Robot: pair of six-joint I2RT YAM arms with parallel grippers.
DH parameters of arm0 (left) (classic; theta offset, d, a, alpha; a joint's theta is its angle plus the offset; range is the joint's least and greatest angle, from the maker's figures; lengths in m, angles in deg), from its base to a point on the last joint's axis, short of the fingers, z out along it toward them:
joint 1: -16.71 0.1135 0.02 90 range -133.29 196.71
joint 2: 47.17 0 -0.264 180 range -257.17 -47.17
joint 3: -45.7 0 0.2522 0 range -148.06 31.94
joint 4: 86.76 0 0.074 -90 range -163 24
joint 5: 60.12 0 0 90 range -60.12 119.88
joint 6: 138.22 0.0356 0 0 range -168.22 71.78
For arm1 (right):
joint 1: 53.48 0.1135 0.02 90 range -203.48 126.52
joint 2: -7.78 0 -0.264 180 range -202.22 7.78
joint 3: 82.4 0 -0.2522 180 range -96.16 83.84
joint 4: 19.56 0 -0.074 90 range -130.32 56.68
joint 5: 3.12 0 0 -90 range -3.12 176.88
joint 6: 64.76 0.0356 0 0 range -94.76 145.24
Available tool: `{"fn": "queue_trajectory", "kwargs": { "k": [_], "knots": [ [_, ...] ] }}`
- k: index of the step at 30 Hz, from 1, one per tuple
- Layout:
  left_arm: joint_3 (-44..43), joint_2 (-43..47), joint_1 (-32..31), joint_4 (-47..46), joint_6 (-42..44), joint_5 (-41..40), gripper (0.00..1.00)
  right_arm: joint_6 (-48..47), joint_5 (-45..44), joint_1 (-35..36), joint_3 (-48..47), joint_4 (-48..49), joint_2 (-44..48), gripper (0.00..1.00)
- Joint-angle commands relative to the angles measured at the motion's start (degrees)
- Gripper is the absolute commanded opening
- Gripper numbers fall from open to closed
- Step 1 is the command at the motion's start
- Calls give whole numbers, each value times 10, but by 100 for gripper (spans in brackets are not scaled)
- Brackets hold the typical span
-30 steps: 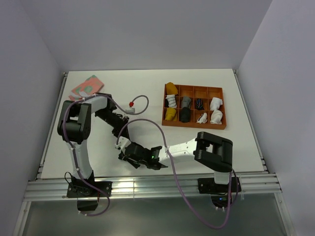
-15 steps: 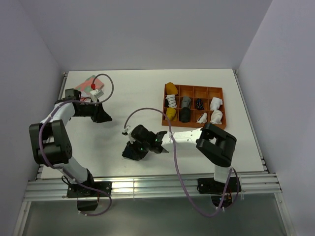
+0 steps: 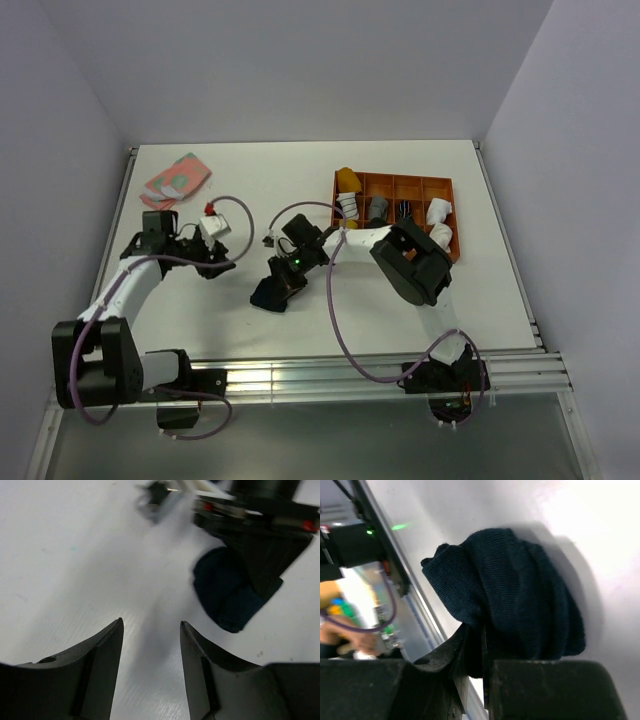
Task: Roll the socks
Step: Roll the sock at the center of the board.
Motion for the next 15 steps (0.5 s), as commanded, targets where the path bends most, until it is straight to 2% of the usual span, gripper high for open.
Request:
{"fn": "queue_trajectory", "kwargs": {
  "k": [1, 8, 15],
  "knots": [
    [45, 50, -65, -45, 47, -46, 54, 16, 39, -21, -28, -35, -33, 5],
    [97, 61, -209, -62, 45, -125, 58, 29, 37, -33, -48, -48, -55, 5],
    [101, 47, -251, -64, 53, -126, 61, 27, 37, -39, -42, -49, -53, 5]
  ]
}}
